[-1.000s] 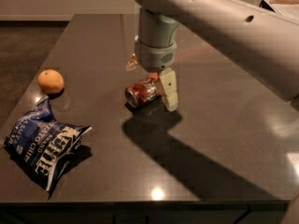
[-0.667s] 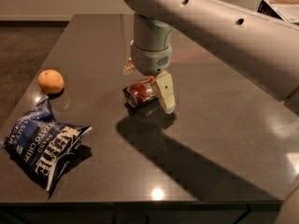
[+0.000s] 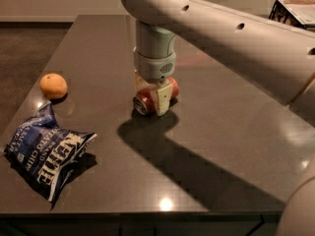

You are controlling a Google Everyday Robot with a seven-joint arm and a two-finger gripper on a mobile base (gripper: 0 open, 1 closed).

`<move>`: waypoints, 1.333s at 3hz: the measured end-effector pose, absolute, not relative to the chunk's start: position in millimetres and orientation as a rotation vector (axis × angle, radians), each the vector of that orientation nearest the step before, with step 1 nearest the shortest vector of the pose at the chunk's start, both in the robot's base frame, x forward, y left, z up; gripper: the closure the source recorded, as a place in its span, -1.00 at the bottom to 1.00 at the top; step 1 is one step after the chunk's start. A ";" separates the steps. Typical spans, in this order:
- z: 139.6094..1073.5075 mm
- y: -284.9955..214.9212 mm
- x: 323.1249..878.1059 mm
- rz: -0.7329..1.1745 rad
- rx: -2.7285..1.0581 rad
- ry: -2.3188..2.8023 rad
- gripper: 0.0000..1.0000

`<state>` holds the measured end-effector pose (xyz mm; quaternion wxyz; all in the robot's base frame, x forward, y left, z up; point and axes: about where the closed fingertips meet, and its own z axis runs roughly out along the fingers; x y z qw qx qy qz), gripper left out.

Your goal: Place coke can upright

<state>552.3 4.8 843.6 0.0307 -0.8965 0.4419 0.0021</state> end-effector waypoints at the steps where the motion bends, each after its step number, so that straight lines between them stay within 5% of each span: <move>1: 847.6 6.5 553.1 0.053 -2.713 1.421 0.30; 3: 896.1 3.0 561.7 0.311 -2.351 1.578 1.00; 4: 925.8 -0.1 559.1 0.451 -2.114 1.605 1.00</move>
Offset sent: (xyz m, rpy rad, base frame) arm 0.0065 -0.0023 0.0587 0.3039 0.1474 -0.2990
